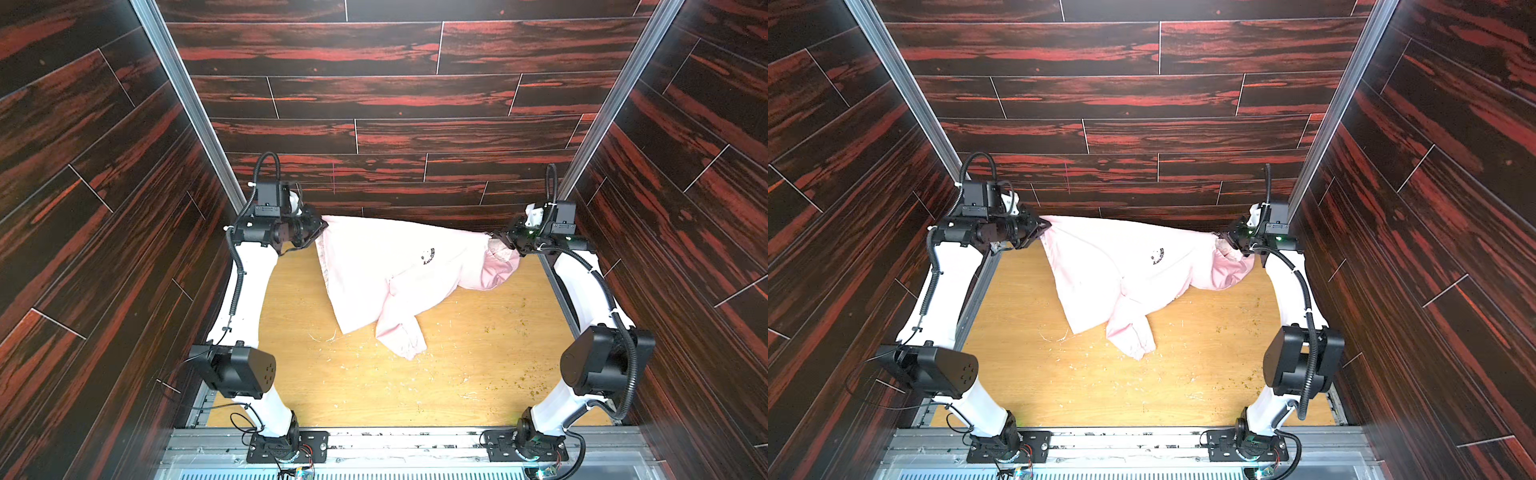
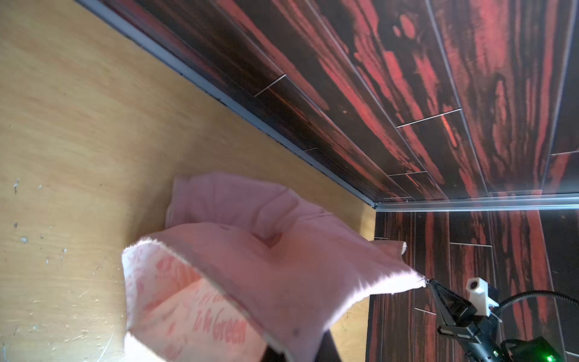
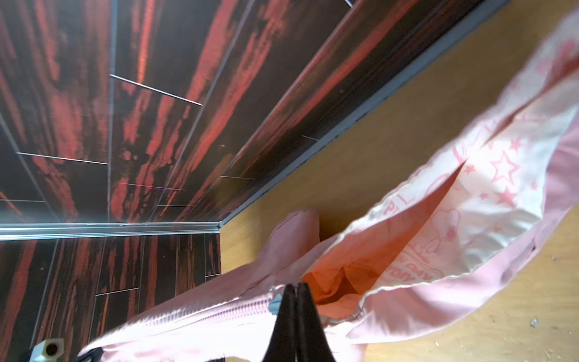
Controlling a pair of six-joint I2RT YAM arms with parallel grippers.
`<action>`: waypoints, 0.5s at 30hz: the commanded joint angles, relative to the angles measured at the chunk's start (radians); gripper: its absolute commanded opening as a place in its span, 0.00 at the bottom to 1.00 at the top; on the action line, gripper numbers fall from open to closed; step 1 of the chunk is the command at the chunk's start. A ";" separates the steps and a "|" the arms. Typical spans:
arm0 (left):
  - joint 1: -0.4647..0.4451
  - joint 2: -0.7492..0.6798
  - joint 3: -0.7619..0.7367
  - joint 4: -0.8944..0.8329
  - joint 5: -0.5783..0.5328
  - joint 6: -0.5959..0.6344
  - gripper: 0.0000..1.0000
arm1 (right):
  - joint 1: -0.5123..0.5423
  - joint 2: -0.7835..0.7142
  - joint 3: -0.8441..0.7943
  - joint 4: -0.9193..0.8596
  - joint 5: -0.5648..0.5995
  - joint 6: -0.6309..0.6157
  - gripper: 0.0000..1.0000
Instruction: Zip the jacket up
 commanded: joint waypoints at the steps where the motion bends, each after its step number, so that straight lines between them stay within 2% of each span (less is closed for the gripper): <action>1: 0.072 -0.035 -0.031 -0.081 -0.066 0.052 0.49 | -0.061 0.000 0.008 -0.080 0.067 -0.075 0.10; 2: 0.072 -0.063 -0.089 -0.087 -0.080 0.063 0.79 | -0.061 -0.015 -0.025 -0.099 0.085 -0.094 0.28; 3: 0.071 -0.109 -0.180 -0.078 -0.100 0.075 0.99 | -0.062 -0.050 -0.086 -0.092 0.119 -0.114 0.49; 4: 0.072 -0.167 -0.284 -0.047 -0.143 0.077 1.00 | -0.065 -0.097 -0.161 -0.074 0.174 -0.134 0.62; 5: 0.072 -0.223 -0.368 -0.013 -0.173 0.078 1.00 | -0.066 -0.142 -0.226 -0.055 0.217 -0.150 0.72; 7: 0.076 -0.353 -0.600 0.111 -0.247 0.060 1.00 | -0.068 -0.237 -0.343 -0.019 0.304 -0.205 0.99; 9: 0.078 -0.449 -0.732 0.152 -0.333 0.086 0.99 | -0.068 -0.308 -0.423 0.014 0.396 -0.248 0.99; 11: 0.078 -0.527 -0.838 0.202 -0.443 0.106 0.99 | -0.063 -0.398 -0.529 0.120 0.580 -0.283 0.98; 12: 0.078 -0.566 -0.895 0.250 -0.490 0.124 1.00 | -0.047 -0.472 -0.660 0.292 0.687 -0.330 0.99; 13: 0.078 -0.598 -0.958 0.358 -0.521 0.172 1.00 | -0.039 -0.562 -0.810 0.500 0.728 -0.401 0.99; 14: 0.076 -0.615 -0.999 0.393 -0.530 0.219 0.99 | -0.032 -0.629 -0.924 0.675 0.731 -0.461 0.99; 15: 0.075 -0.629 -1.051 0.435 -0.541 0.287 1.00 | -0.029 -0.683 -1.064 0.847 0.683 -0.530 0.99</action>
